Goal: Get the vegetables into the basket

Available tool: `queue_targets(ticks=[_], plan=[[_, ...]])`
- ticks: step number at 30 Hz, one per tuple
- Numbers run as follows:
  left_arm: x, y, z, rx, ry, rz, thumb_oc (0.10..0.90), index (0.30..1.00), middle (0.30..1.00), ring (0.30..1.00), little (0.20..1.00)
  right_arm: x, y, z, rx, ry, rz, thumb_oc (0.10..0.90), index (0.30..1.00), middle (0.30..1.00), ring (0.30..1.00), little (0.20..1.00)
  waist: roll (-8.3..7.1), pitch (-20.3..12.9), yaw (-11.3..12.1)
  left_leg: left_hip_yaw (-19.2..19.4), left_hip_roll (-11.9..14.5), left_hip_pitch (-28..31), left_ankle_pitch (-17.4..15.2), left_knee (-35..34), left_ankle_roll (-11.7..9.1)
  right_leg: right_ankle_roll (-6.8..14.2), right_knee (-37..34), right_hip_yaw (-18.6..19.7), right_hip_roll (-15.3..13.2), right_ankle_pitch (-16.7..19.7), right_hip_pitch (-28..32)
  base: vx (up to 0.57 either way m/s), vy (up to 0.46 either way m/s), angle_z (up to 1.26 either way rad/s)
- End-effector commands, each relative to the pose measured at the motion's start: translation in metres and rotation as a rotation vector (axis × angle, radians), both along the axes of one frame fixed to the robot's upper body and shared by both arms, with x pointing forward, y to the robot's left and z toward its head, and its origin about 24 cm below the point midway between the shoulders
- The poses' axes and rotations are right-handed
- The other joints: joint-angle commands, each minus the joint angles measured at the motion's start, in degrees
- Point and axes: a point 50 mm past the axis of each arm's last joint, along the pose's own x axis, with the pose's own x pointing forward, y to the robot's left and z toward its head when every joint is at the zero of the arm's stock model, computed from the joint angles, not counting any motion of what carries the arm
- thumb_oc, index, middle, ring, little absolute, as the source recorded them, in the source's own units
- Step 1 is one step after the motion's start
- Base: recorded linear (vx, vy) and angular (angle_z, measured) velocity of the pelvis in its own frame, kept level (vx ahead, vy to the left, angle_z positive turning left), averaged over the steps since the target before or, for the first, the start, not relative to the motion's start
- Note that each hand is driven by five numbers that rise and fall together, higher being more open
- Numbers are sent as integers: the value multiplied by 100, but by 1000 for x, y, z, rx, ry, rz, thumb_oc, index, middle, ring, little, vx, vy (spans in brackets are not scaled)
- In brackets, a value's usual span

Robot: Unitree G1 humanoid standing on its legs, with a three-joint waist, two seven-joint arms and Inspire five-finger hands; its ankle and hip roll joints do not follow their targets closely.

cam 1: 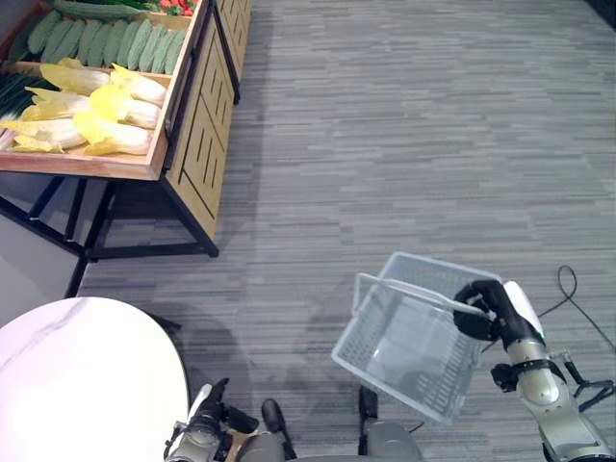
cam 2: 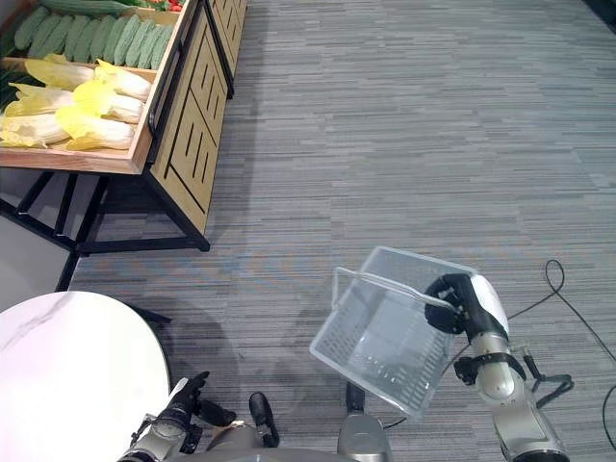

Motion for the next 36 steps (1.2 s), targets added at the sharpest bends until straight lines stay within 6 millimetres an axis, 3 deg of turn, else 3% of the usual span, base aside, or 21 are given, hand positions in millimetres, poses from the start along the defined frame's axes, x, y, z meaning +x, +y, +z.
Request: queue_targets(ticks=[1,2,7,9,12,15,16,20,27,36], plan=[[1,25,4,91,14,-1,900,1000,1000,1000,1000,23,-19,44,-114,-209,-38,400,300,300,300,300,-243,-216,53,-646,22,66,-173,90,-270,302,76,106,-202,-78,-9,15,-33,14],[1,25,4,91,14,0,900,1000,1000,1000,1000,23,-19,44,-114,-210,-38,400,300,300,300,300,-243,-215,48,-648,22,67,-173,89,-271,301,75,104,-201,-79,-6,19,-27,6],[-24,28,-5,106,117,-3,900,1000,1000,1000,1000,2,-34,2,-57,-43,-186,400,300,300,300,300,-194,-305,97,-685,25,145,-186,77,-291,293,34,113,-172,-97,98,31,-18,7],[-33,28,-8,112,152,7,900,1000,1000,1000,1000,-5,-34,-14,67,-44,-302,400,300,300,300,300,-184,-330,113,-688,23,171,-191,71,-295,287,21,124,-168,-96,127,0,0,0],[-36,28,-9,115,163,7,900,1000,1000,1000,1000,-9,-30,-26,115,-11,-334,400,300,300,300,300,-181,-330,130,-691,29,190,-197,69,-296,284,9,141,-162,-93,133,0,0,0],[-40,28,-10,120,176,11,900,1000,1000,1000,1000,-27,-32,-47,163,59,-440,400,300,300,300,300,-175,-343,145,-691,29,223,-207,70,-298,273,-1,161,-147,-89,151,0,0,0],[-43,28,-10,121,184,15,900,1000,1000,1000,1000,-41,-32,-60,179,126,-490,400,300,300,300,300,-169,-345,156,-694,39,230,-203,67,-308,275,-1,159,-142,-93,149,0,0,0],[-40,29,-9,124,170,15,900,1000,1000,1000,1000,-57,-30,-73,202,196,-539,400,300,300,300,300,-166,-354,161,-707,47,241,-200,60,-318,272,-1,159,-129,-100,150,0,0,0],[-29,31,-6,121,134,9,900,1000,1000,1000,1000,-66,-30,-81,258,265,-542,400,300,300,300,300,-195,-369,147,-720,56,248,-172,20,-345,264,-1,146,-112,-102,150,0,0,0],[-28,35,-5,129,153,-26,900,1000,1000,1000,1000,-62,-53,-66,188,295,-510,400,300,300,300,300,-271,-360,171,-739,68,225,-160,11,-360,258,-1,134,-95,-85,139,0,0,0]])
